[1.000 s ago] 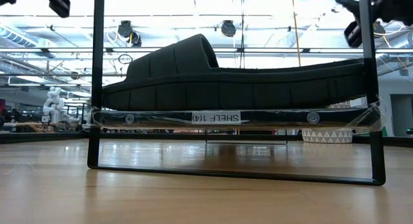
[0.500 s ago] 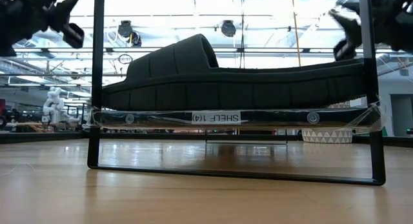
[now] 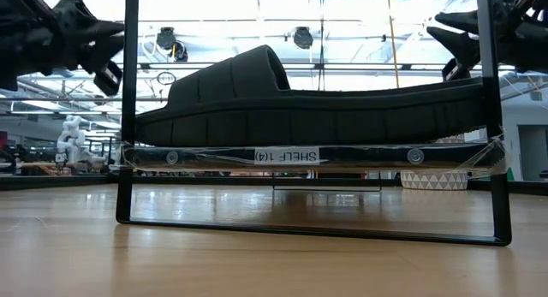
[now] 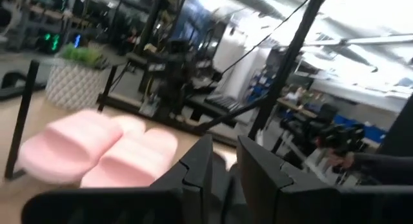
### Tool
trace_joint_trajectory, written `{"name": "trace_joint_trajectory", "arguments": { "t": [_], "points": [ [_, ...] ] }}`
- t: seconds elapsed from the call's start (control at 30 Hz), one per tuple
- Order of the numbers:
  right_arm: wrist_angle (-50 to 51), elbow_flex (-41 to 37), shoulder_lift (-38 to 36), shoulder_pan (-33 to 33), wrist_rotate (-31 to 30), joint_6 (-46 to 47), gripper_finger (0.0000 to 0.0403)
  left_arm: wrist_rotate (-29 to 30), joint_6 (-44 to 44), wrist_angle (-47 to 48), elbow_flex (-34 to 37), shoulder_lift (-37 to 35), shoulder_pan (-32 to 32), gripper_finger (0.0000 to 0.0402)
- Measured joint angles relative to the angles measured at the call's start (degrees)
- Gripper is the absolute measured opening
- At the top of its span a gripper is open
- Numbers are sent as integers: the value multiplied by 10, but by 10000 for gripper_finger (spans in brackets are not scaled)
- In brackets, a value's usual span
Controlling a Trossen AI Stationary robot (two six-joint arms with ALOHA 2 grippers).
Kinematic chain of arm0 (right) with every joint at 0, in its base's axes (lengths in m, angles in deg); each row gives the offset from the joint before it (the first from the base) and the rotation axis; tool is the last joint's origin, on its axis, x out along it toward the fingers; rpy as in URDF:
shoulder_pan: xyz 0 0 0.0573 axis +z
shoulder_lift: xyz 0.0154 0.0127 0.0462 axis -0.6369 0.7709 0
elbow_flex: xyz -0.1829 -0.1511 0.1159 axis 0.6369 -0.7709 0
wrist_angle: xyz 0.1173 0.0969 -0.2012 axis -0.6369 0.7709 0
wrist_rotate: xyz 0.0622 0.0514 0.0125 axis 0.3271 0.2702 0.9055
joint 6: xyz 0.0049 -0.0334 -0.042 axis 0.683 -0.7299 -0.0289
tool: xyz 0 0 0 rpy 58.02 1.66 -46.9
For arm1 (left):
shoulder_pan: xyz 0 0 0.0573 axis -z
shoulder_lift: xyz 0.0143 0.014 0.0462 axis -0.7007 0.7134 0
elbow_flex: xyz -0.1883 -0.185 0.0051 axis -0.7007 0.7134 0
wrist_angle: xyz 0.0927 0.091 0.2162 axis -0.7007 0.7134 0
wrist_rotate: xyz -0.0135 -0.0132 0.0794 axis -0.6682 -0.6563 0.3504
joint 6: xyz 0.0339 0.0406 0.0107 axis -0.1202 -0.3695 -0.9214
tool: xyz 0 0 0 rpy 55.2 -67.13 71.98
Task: Pick and place slides into the shelf
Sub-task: Return to Home Position
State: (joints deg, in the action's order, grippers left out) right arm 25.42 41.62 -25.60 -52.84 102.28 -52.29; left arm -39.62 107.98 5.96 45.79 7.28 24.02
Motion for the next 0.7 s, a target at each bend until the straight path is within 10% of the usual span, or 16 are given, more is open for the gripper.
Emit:
{"name": "trace_joint_trajectory", "arguments": {
  "t": [0.3, 0.7],
  "points": [
    [9, 0, 0, -3, 1, 0, 73, 125, -105, -23, 0, 111, 115, 70],
    [27, -1, 0, -2, 4, 8, 73, 128, -143, -107, -1, 122, 88, 70]
  ]
}}
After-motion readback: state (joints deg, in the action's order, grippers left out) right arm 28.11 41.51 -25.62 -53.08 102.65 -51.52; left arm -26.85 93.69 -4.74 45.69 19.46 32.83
